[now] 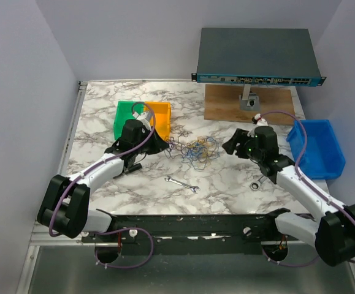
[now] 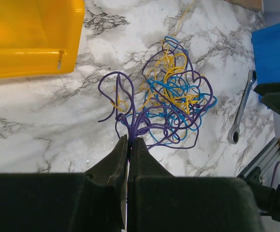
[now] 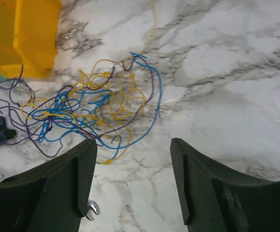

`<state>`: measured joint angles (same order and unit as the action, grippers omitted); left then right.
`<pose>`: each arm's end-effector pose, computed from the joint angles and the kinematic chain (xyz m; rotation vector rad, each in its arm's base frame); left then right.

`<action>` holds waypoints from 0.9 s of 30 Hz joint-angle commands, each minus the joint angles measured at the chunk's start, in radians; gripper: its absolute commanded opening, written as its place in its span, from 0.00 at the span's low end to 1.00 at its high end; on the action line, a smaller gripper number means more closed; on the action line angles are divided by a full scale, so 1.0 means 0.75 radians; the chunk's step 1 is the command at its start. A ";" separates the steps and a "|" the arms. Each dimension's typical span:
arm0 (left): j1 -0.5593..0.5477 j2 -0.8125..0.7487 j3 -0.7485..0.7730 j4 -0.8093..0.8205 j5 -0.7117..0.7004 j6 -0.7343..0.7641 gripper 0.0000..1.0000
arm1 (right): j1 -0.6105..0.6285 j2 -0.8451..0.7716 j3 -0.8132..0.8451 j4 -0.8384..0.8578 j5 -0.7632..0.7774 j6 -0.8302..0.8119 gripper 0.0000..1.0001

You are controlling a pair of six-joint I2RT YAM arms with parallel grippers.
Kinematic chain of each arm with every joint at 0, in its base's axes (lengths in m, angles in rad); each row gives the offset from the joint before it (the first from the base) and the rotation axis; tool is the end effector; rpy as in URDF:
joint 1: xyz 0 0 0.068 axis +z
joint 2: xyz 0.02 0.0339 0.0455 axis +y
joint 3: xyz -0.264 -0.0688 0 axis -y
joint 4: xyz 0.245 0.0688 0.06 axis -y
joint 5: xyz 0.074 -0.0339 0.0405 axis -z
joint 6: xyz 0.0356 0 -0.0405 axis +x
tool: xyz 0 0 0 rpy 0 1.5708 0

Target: Untangle the cables

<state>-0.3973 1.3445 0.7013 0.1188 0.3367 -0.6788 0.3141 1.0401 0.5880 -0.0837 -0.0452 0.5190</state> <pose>0.2591 -0.1215 0.2180 -0.0957 2.2221 -0.9774 0.2156 0.0717 0.2322 0.1927 2.1453 0.5406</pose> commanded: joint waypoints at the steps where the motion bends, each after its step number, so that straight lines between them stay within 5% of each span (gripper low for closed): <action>1: 0.000 0.007 0.048 -0.044 0.039 0.052 0.00 | 0.076 0.170 0.144 0.088 -0.286 -0.153 0.67; 15: -0.002 0.036 0.077 -0.032 0.085 0.021 0.00 | 0.316 0.632 0.318 0.209 -0.226 -0.218 0.60; 17: 0.001 0.022 0.085 -0.052 0.077 0.034 0.00 | 0.317 0.654 0.304 0.219 -0.183 -0.200 0.44; 20: 0.024 -0.031 0.081 -0.088 0.036 0.040 0.00 | 0.316 0.629 0.286 0.188 0.101 -0.093 0.03; 24: 0.129 -0.209 -0.059 -0.045 -0.101 -0.043 0.00 | 0.288 0.525 0.244 0.007 0.658 0.116 0.00; 27: 0.206 -0.339 -0.160 -0.032 -0.184 -0.106 0.00 | 0.146 0.391 0.158 -0.064 0.766 0.271 0.01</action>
<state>-0.3183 1.2282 0.6743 0.0750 0.3393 -0.6983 0.5312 1.4532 0.7792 -0.0071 0.1890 0.5434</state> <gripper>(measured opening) 0.024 0.035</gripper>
